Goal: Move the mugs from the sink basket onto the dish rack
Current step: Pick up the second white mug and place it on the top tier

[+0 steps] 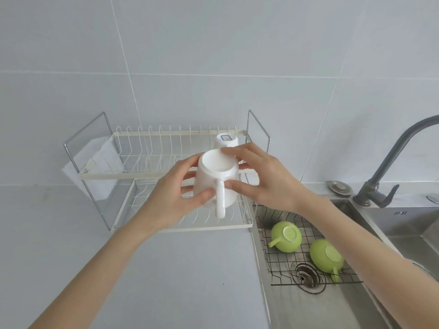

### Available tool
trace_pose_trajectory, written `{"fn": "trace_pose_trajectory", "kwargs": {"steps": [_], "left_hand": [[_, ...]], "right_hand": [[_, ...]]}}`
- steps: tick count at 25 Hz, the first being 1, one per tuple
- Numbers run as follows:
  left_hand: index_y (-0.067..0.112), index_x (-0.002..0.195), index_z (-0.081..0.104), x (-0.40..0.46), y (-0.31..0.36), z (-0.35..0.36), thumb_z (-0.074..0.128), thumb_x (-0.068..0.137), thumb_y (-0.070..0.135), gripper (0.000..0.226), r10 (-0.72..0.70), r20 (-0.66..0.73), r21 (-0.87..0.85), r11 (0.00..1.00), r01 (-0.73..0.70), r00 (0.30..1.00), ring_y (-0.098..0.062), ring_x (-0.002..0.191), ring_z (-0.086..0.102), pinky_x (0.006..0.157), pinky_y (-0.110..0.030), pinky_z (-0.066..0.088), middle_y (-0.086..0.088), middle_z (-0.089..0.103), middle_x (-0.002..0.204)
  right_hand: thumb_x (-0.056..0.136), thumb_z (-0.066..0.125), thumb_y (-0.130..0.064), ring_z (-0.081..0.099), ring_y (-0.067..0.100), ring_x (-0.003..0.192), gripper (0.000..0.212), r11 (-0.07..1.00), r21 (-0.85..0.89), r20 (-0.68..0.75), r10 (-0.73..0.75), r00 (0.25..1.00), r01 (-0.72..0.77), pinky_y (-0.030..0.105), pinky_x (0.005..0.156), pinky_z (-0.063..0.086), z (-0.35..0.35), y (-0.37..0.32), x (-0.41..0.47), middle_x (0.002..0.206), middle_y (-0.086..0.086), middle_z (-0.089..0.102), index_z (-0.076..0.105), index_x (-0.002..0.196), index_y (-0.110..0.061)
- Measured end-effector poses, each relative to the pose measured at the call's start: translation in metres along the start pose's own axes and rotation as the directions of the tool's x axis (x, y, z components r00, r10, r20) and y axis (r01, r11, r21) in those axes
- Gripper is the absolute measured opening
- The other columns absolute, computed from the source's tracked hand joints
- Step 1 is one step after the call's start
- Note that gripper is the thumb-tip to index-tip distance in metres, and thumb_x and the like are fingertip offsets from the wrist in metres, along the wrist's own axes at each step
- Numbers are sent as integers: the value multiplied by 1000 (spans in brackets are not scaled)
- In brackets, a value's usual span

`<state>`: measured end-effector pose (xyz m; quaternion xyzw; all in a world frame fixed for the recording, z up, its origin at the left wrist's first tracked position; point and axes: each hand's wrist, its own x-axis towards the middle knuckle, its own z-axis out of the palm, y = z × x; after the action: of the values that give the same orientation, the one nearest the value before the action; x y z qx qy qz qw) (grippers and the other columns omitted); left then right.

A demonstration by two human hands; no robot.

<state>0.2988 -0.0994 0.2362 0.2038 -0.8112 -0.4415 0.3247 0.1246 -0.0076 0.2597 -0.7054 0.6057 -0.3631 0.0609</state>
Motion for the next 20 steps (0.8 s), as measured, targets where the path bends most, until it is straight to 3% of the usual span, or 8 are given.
{"fn": "trace_pose_trajectory", "kwargs": {"steps": [3,5,8,10,14,20], "left_hand": [[36,120,44,20,8,-28,71,73,22,56,40,-63,125,992,-32,997,0,108,55,84,-13,49,13,53,122],[29,124,44,37,13,-44,71,74,20,57,40,-87,168,985,-25,995,-9,106,56,85,-18,47,11,53,121],[27,125,43,65,14,-64,69,76,18,57,20,-91,189,982,-3,996,-10,105,54,72,-8,46,12,51,120],[23,127,42,83,8,-74,69,76,17,58,13,-99,235,972,10,995,-10,104,53,70,-10,45,9,51,121],[18,127,43,114,-17,-86,72,73,17,61,-42,-107,284,956,71,993,-13,100,53,85,-25,40,-1,52,131],[14,124,44,139,-65,-94,76,70,17,62,-204,-30,287,936,204,979,-20,105,57,88,-28,41,-5,54,129]], "right_hand": [[81,66,-23,55,17,104,55,998,-54,18,-34,999,34,20,95,44,-8,-9,33,119,5,50,44,131,-16],[82,65,-23,55,17,102,55,995,-87,25,-42,999,44,16,92,43,-14,-13,57,116,4,48,43,131,-13],[82,65,-22,54,19,106,57,992,-126,39,-22,999,27,14,90,40,-18,-15,95,121,9,48,41,133,-12],[82,65,-22,54,22,111,59,990,-142,51,16,999,-8,17,91,40,-15,-12,116,126,12,48,39,134,-11],[82,64,-21,52,26,113,59,982,-168,79,102,992,-87,27,97,42,0,5,150,129,14,48,38,134,-10],[82,64,-23,48,30,118,61,961,-210,173,220,960,-182,40,102,40,39,41,176,132,16,48,36,134,-7]]}}
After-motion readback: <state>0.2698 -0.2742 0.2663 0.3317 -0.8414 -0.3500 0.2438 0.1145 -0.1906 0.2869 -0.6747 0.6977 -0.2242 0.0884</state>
